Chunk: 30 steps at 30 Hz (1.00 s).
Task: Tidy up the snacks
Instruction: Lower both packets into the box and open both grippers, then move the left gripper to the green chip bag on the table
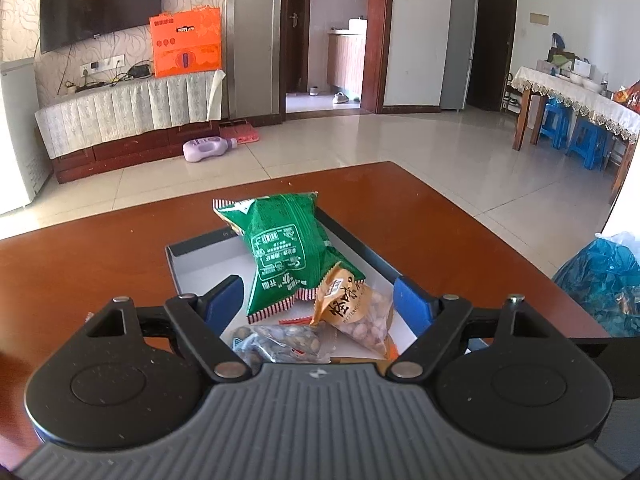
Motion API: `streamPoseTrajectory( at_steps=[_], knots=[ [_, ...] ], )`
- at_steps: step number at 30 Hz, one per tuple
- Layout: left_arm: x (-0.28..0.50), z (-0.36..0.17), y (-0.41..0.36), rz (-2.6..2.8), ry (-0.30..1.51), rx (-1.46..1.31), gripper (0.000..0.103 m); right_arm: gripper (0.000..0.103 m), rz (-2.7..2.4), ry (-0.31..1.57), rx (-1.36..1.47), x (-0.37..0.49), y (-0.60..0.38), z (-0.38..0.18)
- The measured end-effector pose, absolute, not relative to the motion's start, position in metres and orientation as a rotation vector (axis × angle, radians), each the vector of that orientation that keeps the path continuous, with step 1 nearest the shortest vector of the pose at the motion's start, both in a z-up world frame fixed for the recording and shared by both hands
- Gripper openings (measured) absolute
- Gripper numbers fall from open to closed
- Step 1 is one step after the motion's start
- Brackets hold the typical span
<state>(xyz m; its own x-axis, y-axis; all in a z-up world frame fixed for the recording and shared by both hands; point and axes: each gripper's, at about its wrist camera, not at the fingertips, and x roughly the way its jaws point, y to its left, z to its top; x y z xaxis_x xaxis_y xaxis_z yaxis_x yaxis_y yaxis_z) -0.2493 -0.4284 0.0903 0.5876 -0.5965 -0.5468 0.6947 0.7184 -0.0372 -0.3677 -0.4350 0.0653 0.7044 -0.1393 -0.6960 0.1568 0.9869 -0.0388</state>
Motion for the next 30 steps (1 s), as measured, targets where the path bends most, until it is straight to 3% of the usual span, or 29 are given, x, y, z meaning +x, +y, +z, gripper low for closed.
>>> streamPoseTrajectory(
  at_steps=[30],
  knots=[
    [-0.239,0.141,-0.265,-0.499,0.514,0.089,0.091,0.059,-0.188,0.664,0.023,-0.375,-0.421,0.084]
  ],
)
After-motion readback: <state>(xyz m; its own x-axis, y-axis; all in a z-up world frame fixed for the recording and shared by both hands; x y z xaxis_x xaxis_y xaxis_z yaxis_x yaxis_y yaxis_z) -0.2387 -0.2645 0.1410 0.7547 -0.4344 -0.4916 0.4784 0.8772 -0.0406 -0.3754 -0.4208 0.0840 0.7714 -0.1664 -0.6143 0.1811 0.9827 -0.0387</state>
